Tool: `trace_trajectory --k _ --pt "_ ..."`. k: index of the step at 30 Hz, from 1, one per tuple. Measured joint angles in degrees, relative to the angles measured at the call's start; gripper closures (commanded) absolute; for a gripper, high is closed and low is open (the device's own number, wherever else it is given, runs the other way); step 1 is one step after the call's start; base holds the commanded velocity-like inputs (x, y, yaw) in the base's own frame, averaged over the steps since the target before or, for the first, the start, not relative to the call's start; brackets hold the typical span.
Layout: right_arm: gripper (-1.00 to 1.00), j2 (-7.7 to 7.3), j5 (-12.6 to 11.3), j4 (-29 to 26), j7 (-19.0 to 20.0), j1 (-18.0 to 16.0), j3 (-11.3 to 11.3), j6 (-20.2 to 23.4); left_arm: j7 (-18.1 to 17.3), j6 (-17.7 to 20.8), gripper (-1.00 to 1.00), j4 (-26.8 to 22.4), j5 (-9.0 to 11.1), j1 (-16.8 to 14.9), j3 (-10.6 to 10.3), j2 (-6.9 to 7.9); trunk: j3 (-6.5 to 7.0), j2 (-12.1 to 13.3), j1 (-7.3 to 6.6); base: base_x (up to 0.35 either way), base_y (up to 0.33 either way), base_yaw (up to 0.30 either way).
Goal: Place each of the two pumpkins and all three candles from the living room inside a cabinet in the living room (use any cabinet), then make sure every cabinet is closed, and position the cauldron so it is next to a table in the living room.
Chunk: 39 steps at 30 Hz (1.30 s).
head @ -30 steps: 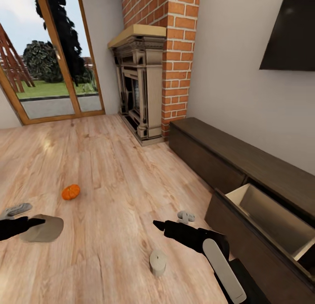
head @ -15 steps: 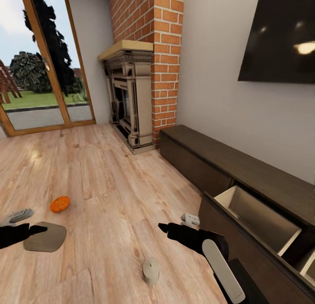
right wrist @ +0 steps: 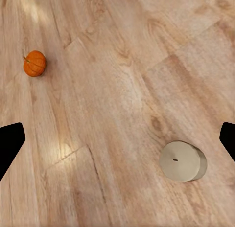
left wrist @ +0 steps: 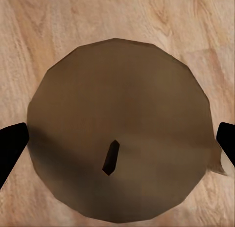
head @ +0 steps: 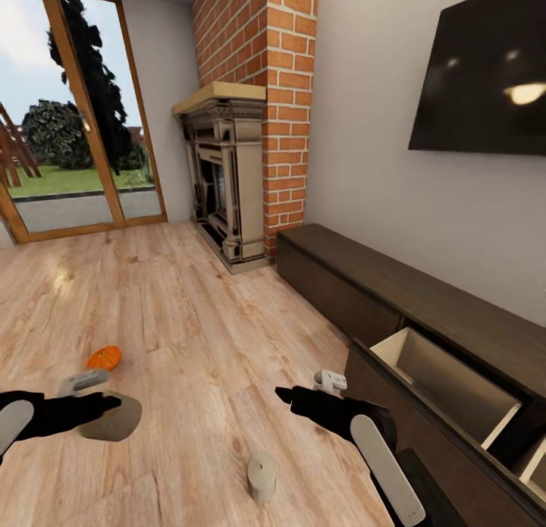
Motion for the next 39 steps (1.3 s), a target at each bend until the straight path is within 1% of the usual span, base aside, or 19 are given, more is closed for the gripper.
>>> trace_trajectory --k 2,4,5,16,25,39 --pt "-1.00 0.00 0.0 -0.2 0.0 0.0 0.0 0.0 1.6 0.0 1.00 -0.4 0.2 0.0 0.3 -0.98 -0.01 0.0 0.00 0.000 0.000 0.000" --pt "-1.00 -0.01 0.0 -0.2 0.1 0.0 0.0 -0.1 2.2 0.1 1.00 -0.6 0.1 0.0 0.4 -1.26 -0.01 0.0 0.00 0.000 0.010 0.000" --pt "-1.00 -0.01 0.1 -0.1 0.0 0.0 0.0 0.0 2.5 0.2 1.00 -0.8 0.3 0.2 0.6 -1.35 -0.02 0.0 0.00 0.000 0.054 0.000" --pt "-1.00 0.03 0.0 -0.1 0.2 0.0 0.0 -0.2 2.5 0.5 1.00 -1.0 0.5 0.5 0.6 -0.99 -0.02 0.0 -0.01 0.073 0.173 -0.019" --pt "-1.00 0.05 0.0 0.0 0.1 0.0 0.0 -0.2 2.5 0.6 1.00 -1.1 0.7 0.5 0.5 -0.96 -0.02 0.0 -0.01 0.141 0.226 -0.245" --pt "-1.00 0.05 0.0 0.9 -0.2 0.0 -0.1 0.0 2.5 0.6 1.00 -1.1 0.7 0.6 0.5 -0.96 -0.02 0.0 0.00 0.010 0.262 -0.280"
